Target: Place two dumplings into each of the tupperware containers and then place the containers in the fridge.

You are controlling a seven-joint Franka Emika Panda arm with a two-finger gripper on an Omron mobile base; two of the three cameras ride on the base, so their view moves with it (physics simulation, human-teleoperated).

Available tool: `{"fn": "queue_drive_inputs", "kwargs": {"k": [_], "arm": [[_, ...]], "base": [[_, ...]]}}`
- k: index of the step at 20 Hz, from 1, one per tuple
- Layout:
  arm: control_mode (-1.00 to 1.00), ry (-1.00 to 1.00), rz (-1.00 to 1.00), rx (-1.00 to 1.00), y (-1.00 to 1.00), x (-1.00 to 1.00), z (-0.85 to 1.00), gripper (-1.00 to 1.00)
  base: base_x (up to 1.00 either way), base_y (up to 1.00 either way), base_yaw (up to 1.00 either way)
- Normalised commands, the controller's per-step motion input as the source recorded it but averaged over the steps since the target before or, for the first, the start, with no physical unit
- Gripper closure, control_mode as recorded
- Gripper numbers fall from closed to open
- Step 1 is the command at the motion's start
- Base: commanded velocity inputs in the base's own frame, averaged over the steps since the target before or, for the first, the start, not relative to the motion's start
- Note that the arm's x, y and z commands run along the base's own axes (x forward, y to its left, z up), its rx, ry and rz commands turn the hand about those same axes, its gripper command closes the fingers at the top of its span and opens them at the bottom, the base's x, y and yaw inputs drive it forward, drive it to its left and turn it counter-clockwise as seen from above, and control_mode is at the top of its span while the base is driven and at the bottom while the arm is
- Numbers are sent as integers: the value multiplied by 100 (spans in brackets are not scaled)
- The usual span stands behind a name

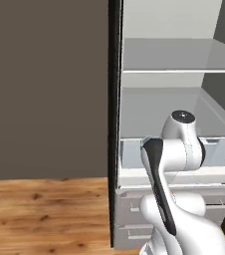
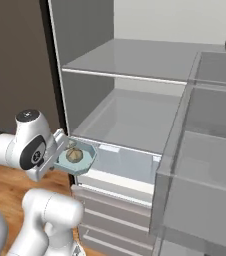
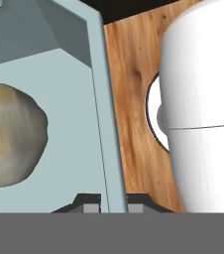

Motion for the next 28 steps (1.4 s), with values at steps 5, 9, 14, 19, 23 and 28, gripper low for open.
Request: {"fn": "queue_drive_inputs", "kwargs": {"k": [5,9,14,19,23,28], "arm": [[100,0,0,0,0,0,0,100],[100,0,0,0,0,0,0,100],[100,0,0,0,0,0,0,100],[100,0,0,0,0,0,0,100],[100,0,0,0,0,0,0,100],[-100,2,-13,-11,-57,35,0,100]], "base": [[42,-30,-8],[40,-36,-6],[32,-43,-6],[34,-32,-5],[20,-25,-4],[0,0,0]]}}
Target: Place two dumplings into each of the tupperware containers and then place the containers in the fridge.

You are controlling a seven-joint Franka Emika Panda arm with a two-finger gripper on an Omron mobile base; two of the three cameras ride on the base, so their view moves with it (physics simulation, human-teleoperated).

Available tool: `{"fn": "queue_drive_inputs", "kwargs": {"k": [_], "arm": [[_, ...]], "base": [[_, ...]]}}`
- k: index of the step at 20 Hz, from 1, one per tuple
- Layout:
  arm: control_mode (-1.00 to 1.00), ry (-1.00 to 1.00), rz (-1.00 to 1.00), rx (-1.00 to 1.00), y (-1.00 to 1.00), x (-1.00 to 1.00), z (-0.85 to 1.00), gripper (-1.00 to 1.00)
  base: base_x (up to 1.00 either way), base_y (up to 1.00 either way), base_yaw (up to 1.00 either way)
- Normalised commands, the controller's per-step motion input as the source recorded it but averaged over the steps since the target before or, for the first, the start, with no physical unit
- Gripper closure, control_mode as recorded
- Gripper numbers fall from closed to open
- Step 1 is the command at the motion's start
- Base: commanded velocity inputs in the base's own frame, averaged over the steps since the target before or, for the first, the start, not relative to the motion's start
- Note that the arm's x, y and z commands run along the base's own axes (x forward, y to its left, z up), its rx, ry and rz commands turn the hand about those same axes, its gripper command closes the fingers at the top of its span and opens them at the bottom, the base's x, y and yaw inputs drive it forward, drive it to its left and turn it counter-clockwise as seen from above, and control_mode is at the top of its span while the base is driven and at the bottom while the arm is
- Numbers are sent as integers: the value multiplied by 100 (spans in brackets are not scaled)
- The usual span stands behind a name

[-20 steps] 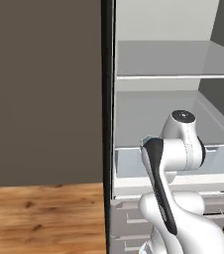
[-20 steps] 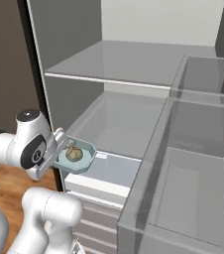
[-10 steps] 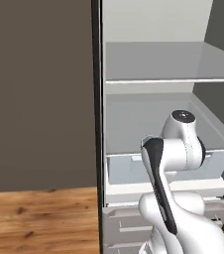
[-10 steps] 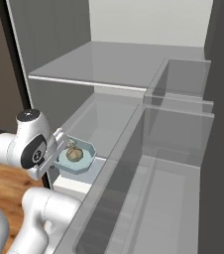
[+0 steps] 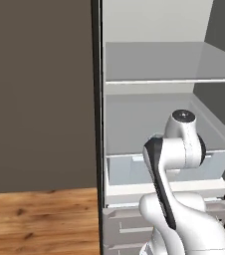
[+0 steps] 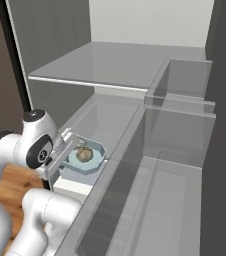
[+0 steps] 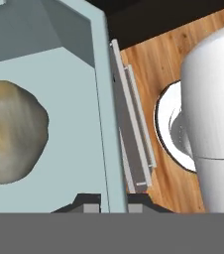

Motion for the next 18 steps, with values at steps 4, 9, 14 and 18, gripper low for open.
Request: {"fn": "queue_drive_inputs", "kwargs": {"k": [4,9,14,18], "arm": [[-100,0,-11,-12,-68,44,1,100],[-100,0,-3,-7,-53,49,6,100],[-100,0,0,0,-55,55,12,100],[-100,0,0,0,-68,61,6,100]], "base": [[0,0,0],[0,0,0],[0,0,0],[0,0,0]]}}
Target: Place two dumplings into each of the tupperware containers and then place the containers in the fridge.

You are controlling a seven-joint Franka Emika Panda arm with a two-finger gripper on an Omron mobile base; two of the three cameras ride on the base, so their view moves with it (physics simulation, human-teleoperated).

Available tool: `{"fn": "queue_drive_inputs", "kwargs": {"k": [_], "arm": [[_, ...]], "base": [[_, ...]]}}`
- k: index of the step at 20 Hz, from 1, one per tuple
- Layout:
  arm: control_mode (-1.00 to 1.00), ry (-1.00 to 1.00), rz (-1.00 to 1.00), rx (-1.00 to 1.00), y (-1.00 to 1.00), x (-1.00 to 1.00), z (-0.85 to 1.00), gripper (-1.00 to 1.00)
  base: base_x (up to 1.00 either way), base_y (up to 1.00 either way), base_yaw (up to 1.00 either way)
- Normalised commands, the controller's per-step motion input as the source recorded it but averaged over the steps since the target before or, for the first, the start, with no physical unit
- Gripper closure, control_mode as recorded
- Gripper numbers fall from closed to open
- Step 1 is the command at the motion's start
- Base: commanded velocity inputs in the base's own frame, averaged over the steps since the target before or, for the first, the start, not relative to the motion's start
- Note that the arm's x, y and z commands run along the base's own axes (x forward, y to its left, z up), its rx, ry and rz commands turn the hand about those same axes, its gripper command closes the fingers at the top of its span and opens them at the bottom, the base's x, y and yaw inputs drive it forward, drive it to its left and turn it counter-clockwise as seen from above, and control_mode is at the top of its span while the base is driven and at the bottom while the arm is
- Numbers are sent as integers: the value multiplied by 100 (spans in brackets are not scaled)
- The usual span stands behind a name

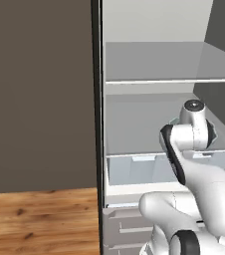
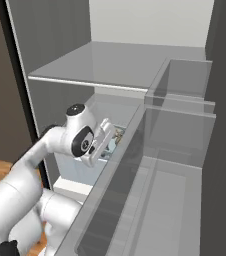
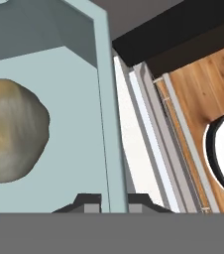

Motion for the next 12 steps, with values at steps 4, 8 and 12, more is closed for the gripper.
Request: {"fn": "queue_drive_inputs", "kwargs": {"k": [4,8,12], "arm": [[-100,0,2,0,-63,66,2,100],[-100,0,8,0,-58,66,0,100],[-100,0,11,0,-59,70,0,100]], "base": [[0,0,0],[0,0,0],[0,0,0]]}}
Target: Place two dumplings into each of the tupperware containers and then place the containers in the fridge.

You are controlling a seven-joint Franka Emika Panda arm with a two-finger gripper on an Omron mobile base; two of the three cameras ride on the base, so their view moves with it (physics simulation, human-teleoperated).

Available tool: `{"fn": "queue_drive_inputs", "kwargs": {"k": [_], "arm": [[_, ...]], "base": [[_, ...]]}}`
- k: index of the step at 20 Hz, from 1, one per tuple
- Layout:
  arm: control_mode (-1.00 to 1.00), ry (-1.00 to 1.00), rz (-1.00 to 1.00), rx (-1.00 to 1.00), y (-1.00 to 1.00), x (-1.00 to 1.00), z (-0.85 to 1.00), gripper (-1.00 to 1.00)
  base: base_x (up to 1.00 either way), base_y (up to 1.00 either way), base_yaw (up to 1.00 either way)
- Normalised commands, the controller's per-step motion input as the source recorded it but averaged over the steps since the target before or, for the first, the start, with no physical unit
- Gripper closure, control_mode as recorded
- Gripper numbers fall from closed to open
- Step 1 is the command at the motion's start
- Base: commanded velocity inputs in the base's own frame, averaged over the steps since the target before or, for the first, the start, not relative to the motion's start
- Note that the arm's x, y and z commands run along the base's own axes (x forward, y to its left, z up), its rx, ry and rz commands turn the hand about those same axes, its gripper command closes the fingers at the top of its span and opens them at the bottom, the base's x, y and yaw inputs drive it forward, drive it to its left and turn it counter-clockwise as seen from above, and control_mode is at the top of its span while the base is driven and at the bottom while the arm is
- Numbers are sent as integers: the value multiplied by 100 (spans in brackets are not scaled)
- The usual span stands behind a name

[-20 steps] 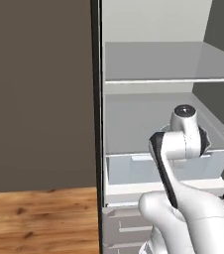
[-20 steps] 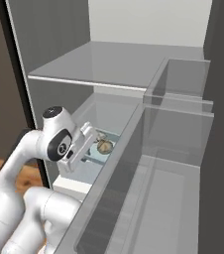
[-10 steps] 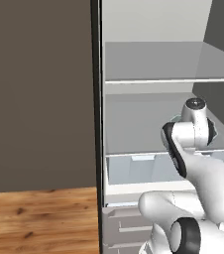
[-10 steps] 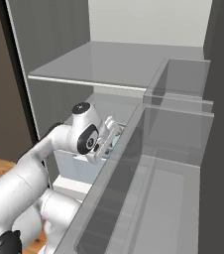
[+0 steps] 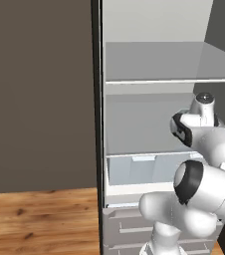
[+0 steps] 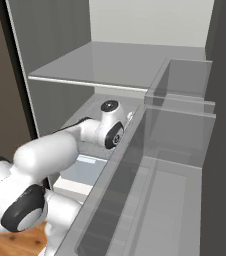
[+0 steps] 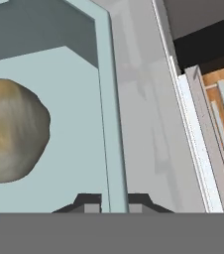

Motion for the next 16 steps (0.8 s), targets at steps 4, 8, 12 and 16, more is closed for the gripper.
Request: {"fn": "queue_drive_inputs", "kwargs": {"k": [4,8,12,16], "arm": [[-100,0,11,0,-56,68,-2,100],[-100,6,10,-2,-34,58,-21,100],[-100,10,9,-9,-21,36,-44,100],[-100,9,7,-10,-18,22,-47,100]], "base": [[0,0,0],[0,0,0],[0,0,0],[0,0,0]]}}
